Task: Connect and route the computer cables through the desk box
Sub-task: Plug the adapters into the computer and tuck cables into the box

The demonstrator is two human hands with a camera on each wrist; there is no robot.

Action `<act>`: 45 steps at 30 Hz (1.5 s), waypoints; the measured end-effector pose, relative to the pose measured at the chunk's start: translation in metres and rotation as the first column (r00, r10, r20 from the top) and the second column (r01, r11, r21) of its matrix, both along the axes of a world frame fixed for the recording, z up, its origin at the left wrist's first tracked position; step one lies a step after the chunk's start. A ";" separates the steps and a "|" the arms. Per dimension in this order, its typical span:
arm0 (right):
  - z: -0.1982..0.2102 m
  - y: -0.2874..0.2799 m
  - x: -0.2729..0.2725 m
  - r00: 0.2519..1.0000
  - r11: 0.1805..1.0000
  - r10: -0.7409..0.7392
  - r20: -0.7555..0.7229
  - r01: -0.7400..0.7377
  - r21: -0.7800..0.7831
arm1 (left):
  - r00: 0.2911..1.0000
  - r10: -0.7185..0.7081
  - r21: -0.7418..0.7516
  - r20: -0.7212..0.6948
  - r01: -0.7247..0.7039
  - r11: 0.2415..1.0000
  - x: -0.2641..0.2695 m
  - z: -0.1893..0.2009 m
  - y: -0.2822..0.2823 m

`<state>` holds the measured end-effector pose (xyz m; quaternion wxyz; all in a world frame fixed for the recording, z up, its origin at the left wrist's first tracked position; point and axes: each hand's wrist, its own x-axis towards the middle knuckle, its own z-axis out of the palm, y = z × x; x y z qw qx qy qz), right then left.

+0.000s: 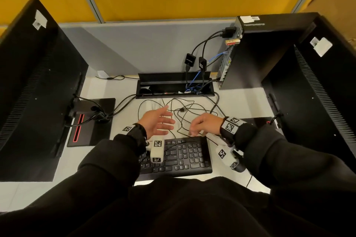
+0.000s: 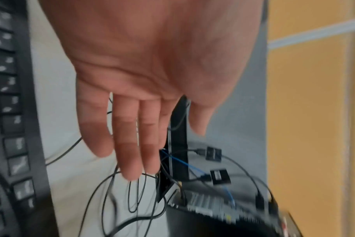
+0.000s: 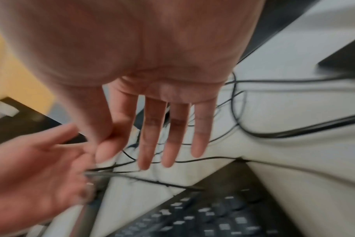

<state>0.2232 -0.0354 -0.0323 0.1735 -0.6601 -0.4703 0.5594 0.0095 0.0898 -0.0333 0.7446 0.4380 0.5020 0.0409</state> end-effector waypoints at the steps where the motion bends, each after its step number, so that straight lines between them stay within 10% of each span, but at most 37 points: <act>1: 0.008 0.004 -0.003 0.992 0.997 -0.072 -0.102 0.073 0.004 | 0.993 -0.118 0.054 -0.030 0.119 0.991 0.005 0.005 -0.003; 4: 0.034 0.018 -0.004 0.955 0.984 -0.175 -0.239 0.175 -0.018 | 0.918 -0.382 0.191 -0.108 0.396 0.898 0.018 0.012 -0.012; 10: 0.020 0.016 -0.014 0.929 0.938 0.311 0.203 -0.265 -0.221 | 0.792 -0.587 0.173 -0.165 0.609 0.774 0.026 0.013 -0.019; 16: -0.008 -0.007 -0.021 0.907 0.876 0.420 0.010 -0.403 -0.266 | 0.938 -0.309 0.212 -0.154 0.337 0.917 0.018 0.002 -0.005; 23: 0.017 0.014 0.006 0.973 0.980 0.199 0.119 -0.200 -0.009 | 0.883 -0.258 0.412 -0.391 0.419 0.809 0.018 -0.017 0.003; 31: -0.043 -0.008 -0.046 0.785 0.768 0.602 0.145 -0.520 -0.375 | 0.970 -0.241 0.206 -0.017 0.239 0.949 0.031 -0.021 0.000; 36: -0.033 -0.009 -0.030 0.656 0.658 0.732 0.186 -0.608 -0.443 | 0.951 0.141 0.156 0.274 -0.189 0.970 0.009 0.025 0.045; 39: -0.007 0.007 -0.012 0.794 0.821 0.552 0.255 -0.466 -0.329 | 0.888 0.334 0.154 0.317 -0.396 0.906 -0.019 0.053 0.071; 42: 0.034 0.032 0.024 0.987 0.999 0.023 0.160 -0.016 -0.047 | 0.797 0.529 0.145 0.293 -0.584 0.799 -0.055 0.062 0.081; 45: 0.070 0.041 0.067 0.877 0.868 -0.424 -0.226 0.465 0.176 | 0.770 0.625 0.066 0.130 -0.635 0.769 -0.082 0.044 0.081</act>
